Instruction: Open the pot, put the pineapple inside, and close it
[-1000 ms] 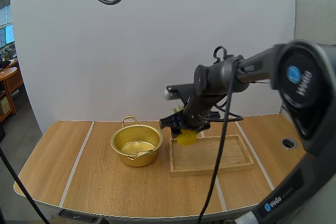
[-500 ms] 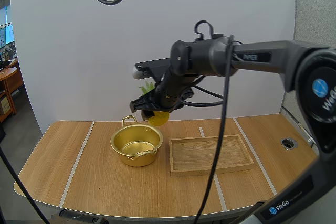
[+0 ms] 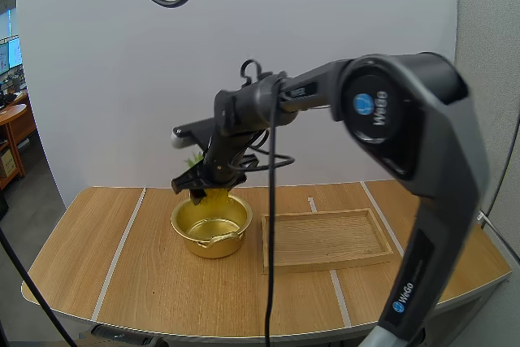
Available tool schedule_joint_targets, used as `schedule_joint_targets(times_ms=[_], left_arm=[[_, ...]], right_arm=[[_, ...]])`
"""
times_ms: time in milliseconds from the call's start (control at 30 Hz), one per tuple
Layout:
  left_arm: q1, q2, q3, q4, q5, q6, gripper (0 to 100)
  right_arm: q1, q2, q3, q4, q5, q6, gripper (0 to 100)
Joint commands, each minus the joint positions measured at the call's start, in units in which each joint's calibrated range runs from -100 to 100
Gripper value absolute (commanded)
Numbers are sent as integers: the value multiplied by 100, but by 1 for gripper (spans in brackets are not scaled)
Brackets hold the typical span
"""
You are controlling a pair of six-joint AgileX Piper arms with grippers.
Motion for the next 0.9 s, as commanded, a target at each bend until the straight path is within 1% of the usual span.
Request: schedule_joint_targets(times_ms=[0,433,600,867], left_arm=[[7,-40,-46,-4,-260,-54,0],[7,-40,-46,-4,-260,-54,0],[7,-40,-46,-4,-260,-54,0],[7,-40,-46,-4,-260,-54,0]], right_arm=[[18,127,-55,-50,-9,-19,0],[18,195,2,-97,697,-19,0],[18,252,2,-119,673,-19,0],[18,800,2,-144,252,-19,0]])
